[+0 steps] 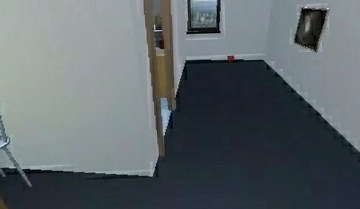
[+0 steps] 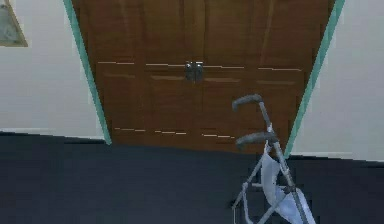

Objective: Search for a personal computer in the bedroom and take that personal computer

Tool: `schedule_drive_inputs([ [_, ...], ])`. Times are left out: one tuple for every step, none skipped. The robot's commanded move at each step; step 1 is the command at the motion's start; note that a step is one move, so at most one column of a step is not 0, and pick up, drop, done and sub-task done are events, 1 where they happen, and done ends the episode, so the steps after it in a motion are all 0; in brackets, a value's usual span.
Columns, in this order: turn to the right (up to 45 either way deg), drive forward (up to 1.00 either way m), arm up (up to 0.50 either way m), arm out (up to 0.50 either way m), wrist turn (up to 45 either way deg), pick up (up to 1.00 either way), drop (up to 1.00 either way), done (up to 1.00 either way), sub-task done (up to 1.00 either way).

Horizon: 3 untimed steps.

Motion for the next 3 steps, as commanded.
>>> schedule_drive_inputs([
  [0.0, 0.15, 0.00, 0.00, 0.0, 0.00, 0.00, 0.00, 0.00],
  [15.0, 0.00, 0.00, 0.00, 0.0, 0.00, 0.00, 0.00, 0.00],
  [0.0, 1.00, 0.00, 0.00, 0.0, 0.00, 0.00, 0.00, 0.00],
])
